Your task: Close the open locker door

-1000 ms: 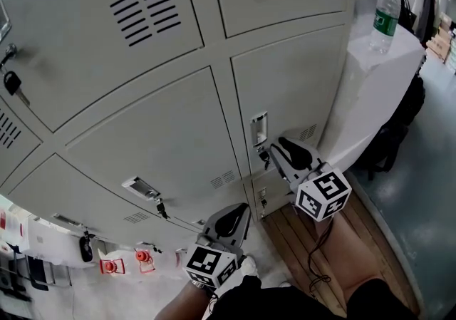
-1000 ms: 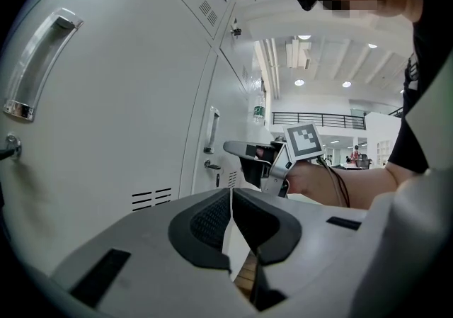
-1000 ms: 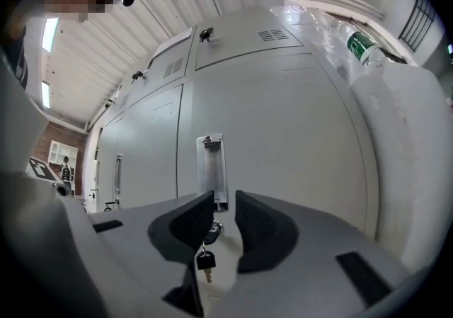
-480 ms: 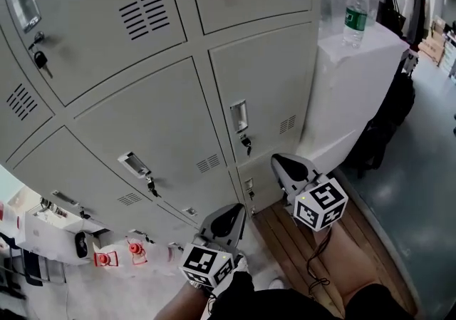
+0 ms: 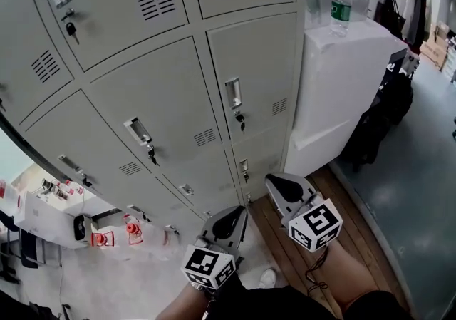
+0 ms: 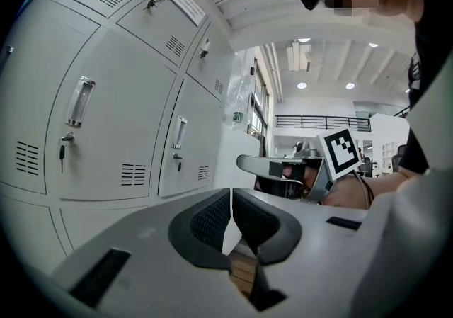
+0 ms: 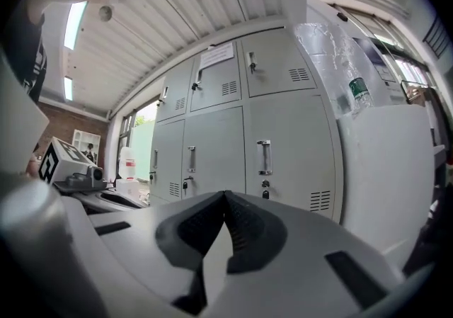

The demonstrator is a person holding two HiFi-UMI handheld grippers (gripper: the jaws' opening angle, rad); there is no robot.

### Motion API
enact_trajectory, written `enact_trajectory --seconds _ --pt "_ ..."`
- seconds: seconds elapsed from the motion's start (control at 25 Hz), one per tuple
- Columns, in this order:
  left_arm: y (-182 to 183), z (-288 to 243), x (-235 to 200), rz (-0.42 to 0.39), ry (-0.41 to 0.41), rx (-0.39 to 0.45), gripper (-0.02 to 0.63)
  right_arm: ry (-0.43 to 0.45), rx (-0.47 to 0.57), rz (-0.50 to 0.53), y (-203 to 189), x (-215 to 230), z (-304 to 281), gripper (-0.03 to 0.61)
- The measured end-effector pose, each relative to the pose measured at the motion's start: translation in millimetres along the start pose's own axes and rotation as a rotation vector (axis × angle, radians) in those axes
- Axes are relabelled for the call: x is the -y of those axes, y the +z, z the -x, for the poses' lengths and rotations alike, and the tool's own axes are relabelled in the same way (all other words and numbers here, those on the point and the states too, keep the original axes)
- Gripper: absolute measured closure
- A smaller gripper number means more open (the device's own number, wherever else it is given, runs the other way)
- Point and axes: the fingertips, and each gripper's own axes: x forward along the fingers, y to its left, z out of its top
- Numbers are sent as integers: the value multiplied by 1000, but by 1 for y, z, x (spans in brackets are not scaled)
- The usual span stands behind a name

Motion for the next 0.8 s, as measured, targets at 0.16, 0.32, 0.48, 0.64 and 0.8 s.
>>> enact_trajectory --seconds 0.16,0.32,0.48,0.64,0.8 --pt "-5 23 8 1 15 -2 591 19 -4 -9 -6 -29 14 525" --pt "-7 47 5 0 23 -7 592 24 -1 -38 -10 -56 17 525" --pt "-3 71 -2 -10 11 1 591 19 -1 -56 -11 -87 16 525" --pt "3 97 -9 -16 -7 10 591 2 -5 -69 -11 -117 16 525" --pt "1 121 -13 -8 -29 14 592 -25 -7 -69 -10 -142 18 525"
